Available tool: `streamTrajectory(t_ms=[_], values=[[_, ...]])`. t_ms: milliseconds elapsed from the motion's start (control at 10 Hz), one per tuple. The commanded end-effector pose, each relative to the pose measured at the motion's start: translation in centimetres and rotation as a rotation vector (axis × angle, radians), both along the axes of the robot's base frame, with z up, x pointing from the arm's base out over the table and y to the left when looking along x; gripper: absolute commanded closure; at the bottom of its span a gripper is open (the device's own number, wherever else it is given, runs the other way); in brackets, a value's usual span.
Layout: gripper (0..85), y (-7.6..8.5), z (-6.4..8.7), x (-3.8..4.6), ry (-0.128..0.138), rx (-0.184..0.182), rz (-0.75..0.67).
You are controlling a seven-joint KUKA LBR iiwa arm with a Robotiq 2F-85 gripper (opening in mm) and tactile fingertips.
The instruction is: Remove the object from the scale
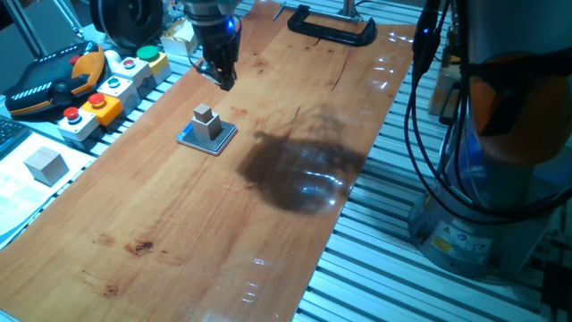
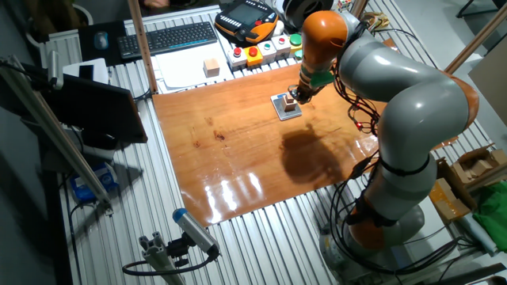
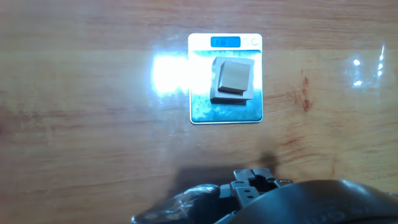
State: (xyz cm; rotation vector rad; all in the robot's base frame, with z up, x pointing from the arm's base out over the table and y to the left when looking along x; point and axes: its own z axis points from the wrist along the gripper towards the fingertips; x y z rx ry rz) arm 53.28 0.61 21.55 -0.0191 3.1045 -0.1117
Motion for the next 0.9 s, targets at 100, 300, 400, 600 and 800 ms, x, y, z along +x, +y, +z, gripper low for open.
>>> streamTrajectory(t_ms=[100, 300, 400, 600, 800], values=[[84.3, 0.1, -0.7, 0.69, -0.006, 0.013, -0.015], [84.3, 0.3, -2.3, 2.17, 0.0, 0.026, -0.04], [84.3, 0.4, -2.8, 2.69, 0.006, 0.035, -0.055], [84.3, 0.3, -3.3, 3.24, 0.005, 0.02, -0.066], [84.3, 0.2, -3.6, 3.47, 0.02, 0.032, -0.073]])
